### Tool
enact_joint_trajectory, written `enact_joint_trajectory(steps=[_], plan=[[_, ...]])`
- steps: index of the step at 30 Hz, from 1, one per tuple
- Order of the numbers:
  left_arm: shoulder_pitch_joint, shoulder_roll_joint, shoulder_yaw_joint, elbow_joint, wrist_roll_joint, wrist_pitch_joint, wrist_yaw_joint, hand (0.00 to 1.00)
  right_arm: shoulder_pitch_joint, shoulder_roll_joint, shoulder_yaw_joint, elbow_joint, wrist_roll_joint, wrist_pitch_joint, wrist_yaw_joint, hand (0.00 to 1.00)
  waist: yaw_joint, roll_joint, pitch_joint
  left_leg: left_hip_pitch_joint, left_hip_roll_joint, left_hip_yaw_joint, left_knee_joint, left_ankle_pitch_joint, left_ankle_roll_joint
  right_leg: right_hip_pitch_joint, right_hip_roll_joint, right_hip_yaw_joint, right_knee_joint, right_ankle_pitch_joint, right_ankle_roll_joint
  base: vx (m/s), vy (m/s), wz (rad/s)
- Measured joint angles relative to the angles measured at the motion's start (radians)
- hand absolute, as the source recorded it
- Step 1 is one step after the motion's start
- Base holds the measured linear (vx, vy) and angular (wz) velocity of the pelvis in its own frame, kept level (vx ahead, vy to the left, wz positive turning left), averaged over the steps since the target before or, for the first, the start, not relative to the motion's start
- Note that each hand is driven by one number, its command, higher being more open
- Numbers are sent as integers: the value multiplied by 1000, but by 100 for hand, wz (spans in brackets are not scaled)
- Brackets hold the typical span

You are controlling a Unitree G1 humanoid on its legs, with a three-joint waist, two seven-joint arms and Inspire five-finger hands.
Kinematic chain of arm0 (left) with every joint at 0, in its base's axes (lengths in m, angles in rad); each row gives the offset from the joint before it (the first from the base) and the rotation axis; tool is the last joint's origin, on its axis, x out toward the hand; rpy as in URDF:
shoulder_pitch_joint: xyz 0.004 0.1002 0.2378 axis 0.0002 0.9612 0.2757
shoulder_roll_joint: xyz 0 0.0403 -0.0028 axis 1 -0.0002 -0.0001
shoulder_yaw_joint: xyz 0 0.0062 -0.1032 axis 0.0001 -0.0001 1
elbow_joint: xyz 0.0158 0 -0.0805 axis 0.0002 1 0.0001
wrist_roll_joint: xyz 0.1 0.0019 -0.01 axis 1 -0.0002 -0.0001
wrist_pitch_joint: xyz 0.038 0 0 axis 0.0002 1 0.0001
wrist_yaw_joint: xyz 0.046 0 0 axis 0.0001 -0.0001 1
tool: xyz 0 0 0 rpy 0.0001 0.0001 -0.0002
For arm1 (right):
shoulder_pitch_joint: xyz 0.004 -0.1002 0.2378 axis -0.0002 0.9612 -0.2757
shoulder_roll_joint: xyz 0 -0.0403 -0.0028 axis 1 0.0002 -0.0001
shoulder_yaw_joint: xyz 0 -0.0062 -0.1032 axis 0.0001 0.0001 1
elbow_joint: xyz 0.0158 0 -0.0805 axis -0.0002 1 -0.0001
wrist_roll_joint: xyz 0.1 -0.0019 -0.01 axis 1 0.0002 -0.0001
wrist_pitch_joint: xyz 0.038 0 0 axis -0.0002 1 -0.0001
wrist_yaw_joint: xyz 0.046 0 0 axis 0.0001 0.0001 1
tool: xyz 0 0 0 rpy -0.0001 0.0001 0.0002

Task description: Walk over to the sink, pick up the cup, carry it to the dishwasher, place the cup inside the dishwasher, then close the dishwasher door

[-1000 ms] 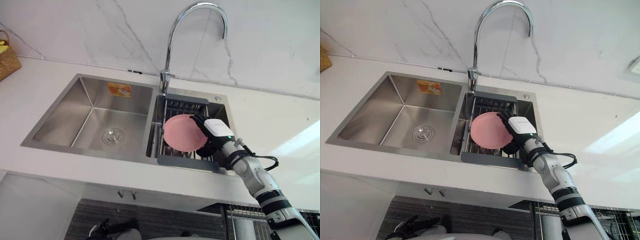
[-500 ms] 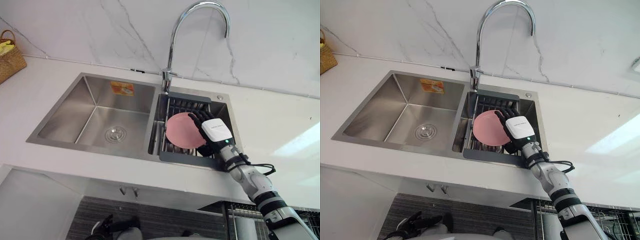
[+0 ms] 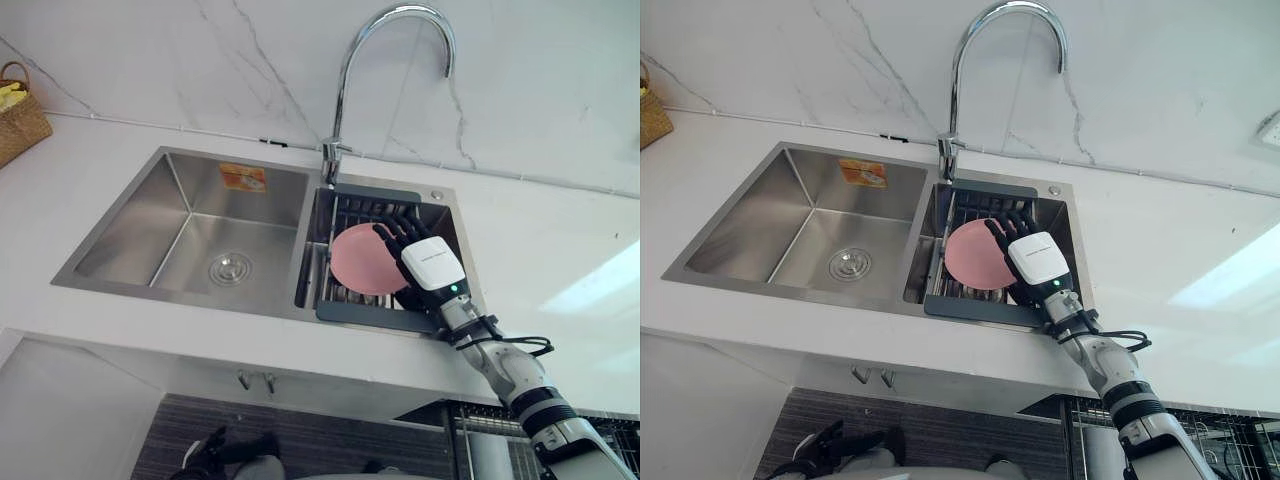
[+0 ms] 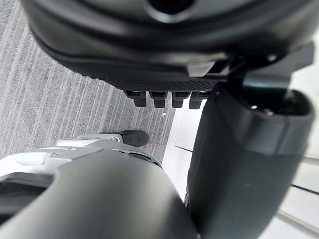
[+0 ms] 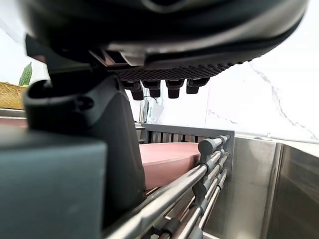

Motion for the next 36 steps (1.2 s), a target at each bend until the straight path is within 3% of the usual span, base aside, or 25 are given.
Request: enact_joint_trajectory(steps=[10,13,19,23,36], plan=[[-1,0,-1,0,22,-8,-6,100,2,0,15,-6,-120,-1,-94,100,-1,6,2,3,4,4,0,0,0,0,3,4,3,0,-1,0,0,0],[-1,-1,-8,4,23,-10,-6,100,9,17,17,-16,-123,15,-175,100,0,13,1,4,4,4,0,0,0,0,3,4,4,-1,-3,0,0,0],[-2,-5,-33,12,23,-15,-7,100,22,52,18,-38,-98,36,-244,100,0,33,-13,4,4,2,0,0,-1,1,3,2,5,-4,-7,0,0,0],[-2,-11,-34,27,22,-31,-8,100,44,92,5,-38,17,38,-288,100,1,40,-23,3,3,-3,0,-1,-1,1,1,-3,5,-5,-7,0,0,3],[3,-11,-36,33,21,-29,-9,100,73,120,-28,-36,33,64,-251,100,2,41,-40,8,0,-21,0,-4,-3,18,0,-23,5,-14,-7,3,-1,4]])
